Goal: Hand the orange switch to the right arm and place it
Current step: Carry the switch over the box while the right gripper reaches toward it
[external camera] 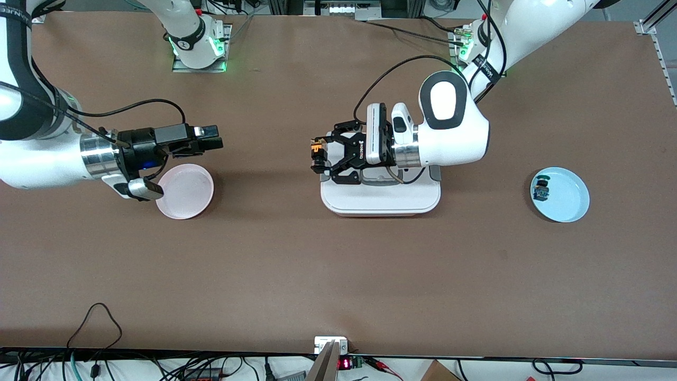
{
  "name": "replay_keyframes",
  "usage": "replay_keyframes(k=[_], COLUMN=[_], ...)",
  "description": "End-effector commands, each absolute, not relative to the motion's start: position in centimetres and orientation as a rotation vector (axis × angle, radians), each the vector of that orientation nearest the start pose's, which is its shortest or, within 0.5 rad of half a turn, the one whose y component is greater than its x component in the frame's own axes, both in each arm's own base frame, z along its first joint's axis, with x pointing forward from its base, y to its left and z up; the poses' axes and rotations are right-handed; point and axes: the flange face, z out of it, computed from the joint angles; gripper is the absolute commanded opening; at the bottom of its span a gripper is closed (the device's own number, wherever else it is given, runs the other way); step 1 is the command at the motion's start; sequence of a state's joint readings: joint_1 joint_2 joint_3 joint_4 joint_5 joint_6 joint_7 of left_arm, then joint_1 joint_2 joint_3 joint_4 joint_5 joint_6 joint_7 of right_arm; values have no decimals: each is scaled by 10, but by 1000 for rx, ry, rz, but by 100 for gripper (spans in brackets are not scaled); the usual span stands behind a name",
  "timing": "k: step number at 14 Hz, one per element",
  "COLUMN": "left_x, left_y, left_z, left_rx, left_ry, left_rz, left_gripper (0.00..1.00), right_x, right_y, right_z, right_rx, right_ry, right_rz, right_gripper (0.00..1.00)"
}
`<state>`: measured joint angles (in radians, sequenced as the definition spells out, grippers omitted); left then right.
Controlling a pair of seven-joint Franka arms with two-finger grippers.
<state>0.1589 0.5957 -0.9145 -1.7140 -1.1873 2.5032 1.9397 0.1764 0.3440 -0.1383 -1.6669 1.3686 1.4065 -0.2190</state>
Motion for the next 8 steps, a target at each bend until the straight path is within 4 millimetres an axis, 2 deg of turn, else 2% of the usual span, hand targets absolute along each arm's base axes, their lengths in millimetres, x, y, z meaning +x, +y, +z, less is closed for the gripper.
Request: replay_keyframes(k=[1, 5, 8], left_x=[565, 566, 566], left_y=[-392, -389, -389], left_z=[395, 395, 395], left_rx=[1393, 1371, 1370], left_ry=[-1396, -1391, -1391], left_rz=[1048, 1038, 1037], left_gripper=[0, 0, 0], right_x=[618, 613, 606], right_y=[175, 207, 229], right_z=[442, 425, 396], right_rx=[-1671, -1672, -1619], right_ry=[-36, -18, -27], right_rz=[363, 331, 318], right_gripper=[100, 100, 100])
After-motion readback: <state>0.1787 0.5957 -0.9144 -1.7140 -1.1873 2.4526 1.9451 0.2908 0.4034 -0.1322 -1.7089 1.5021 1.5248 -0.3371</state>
